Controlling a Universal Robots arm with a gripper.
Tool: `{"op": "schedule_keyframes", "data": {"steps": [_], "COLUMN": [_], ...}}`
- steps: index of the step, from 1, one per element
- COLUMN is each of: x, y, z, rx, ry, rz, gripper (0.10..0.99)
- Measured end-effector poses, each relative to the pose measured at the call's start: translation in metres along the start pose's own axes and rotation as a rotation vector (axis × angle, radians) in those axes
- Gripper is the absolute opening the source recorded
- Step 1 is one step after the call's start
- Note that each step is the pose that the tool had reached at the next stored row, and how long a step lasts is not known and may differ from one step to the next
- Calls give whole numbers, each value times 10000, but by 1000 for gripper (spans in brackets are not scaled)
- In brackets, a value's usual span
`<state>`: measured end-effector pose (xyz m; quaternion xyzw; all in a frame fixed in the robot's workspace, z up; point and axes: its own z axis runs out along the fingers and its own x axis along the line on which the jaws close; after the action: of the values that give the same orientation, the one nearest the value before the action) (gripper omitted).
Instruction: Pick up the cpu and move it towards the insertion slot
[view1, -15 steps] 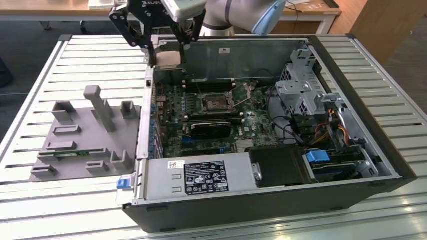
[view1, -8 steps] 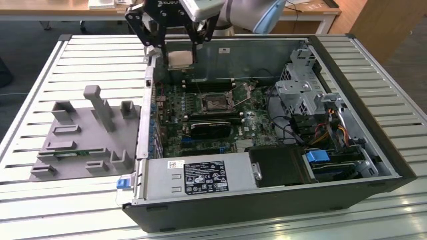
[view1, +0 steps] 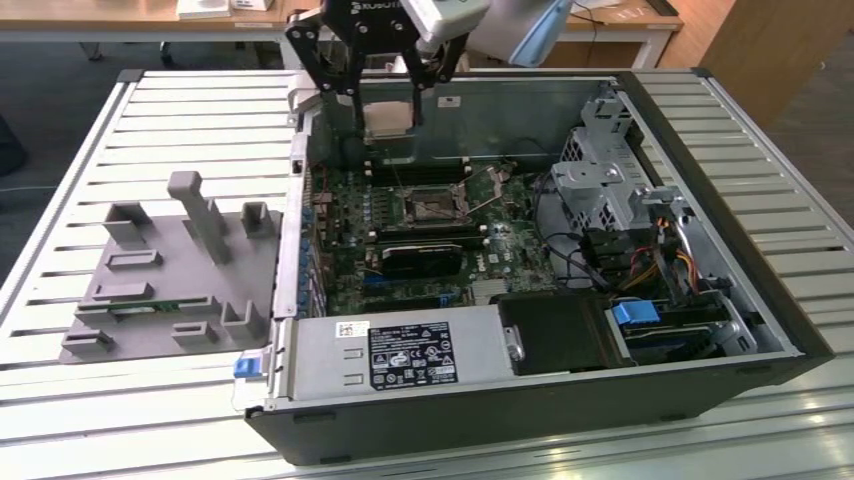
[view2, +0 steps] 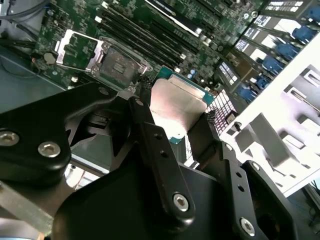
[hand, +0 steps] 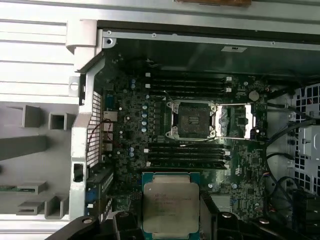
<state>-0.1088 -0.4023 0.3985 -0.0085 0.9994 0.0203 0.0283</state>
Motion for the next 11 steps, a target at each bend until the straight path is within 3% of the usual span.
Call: {"op": "schedule_keyframes", "data": {"steps": [11], "x": [-381], "y": [-7], "z": [22], "rx": [-1], "ry": [17], "rz": [-1], "gripper": [541]}}
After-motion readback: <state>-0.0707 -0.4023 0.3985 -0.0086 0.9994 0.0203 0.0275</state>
